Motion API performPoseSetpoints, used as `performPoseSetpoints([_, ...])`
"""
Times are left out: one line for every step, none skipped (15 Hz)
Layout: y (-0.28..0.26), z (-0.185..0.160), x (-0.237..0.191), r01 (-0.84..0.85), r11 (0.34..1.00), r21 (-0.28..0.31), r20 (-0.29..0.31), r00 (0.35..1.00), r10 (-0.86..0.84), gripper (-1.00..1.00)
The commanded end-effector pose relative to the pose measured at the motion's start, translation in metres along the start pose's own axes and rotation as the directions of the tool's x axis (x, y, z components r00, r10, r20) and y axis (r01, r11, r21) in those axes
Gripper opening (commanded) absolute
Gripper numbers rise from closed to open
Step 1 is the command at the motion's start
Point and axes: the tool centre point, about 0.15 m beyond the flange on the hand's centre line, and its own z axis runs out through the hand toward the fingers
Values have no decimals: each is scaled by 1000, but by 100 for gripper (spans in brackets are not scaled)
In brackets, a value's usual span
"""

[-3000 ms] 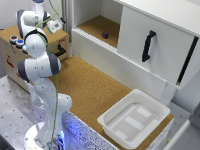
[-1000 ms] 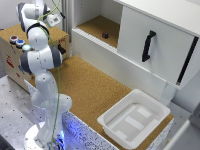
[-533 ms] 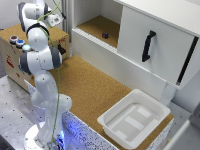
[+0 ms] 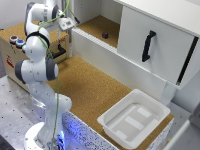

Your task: Place the yellow object on top of the drawer

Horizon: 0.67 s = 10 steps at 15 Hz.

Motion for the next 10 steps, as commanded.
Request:
performPoseSetpoints([-19,37,-49,-82,995,-60,-86,993,77,100])
performPoseSetpoints([-11,44,-50,-169,984,-61,-65,984,165,100])
performPoseSetpoints([0,51,-50,-284,958,-32,-56,958,282,100])
performPoseSetpoints([8,60,-50,-387,922,-20,-46,921,386,100])
performPoseSetpoints([14,73,-49,-488,873,0,-24,873,488,100])
performPoseSetpoints([17,87,-50,-585,811,17,7,811,585,100])
performPoseSetpoints([19,97,-53,-666,745,32,16,746,666,100])
performPoseSetpoints([21,107,-58,-739,670,68,19,672,740,100])
performPoseSetpoints([23,119,-65,-819,563,111,25,568,822,100])
performPoseSetpoints([27,124,-73,-864,481,146,25,489,872,100])
